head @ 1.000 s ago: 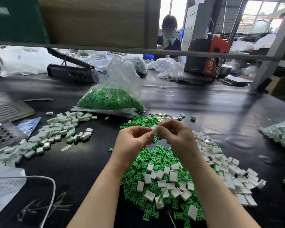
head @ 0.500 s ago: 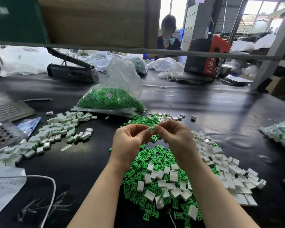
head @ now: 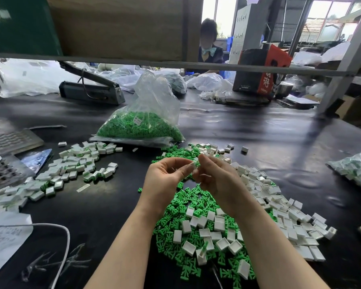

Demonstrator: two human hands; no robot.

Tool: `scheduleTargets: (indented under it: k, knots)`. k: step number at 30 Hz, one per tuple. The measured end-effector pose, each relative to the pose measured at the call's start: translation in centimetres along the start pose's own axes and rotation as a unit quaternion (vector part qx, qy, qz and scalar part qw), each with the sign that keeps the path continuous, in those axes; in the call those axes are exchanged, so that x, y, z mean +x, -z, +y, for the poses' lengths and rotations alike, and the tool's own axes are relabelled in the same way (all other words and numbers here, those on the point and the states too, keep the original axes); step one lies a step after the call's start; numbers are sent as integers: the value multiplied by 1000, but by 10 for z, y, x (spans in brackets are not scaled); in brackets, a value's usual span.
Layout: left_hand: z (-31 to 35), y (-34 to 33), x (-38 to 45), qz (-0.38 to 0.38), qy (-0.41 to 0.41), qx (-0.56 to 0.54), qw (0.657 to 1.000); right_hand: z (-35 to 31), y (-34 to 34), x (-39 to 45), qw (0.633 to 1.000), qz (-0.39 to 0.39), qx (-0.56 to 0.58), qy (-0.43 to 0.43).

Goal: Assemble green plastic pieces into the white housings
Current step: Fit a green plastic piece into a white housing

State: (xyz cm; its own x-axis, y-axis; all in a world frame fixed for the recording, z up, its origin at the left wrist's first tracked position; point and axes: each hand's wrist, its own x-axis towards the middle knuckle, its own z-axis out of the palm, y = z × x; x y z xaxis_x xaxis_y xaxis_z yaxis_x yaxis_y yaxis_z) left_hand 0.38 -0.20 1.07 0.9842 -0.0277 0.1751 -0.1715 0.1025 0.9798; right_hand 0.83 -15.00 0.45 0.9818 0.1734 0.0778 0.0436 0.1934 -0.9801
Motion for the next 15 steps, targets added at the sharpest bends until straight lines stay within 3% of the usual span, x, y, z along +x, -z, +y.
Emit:
scheduleTargets:
  k: [8, 15]
  knots:
    - [-2, -1, 1, -10, 19, -27, 999, 3, -1, -1, 980, -149, 97, -91]
    - [-2, -2, 2, -21, 17, -44, 999, 7, -4, -1, 970, -141, 184, -70]
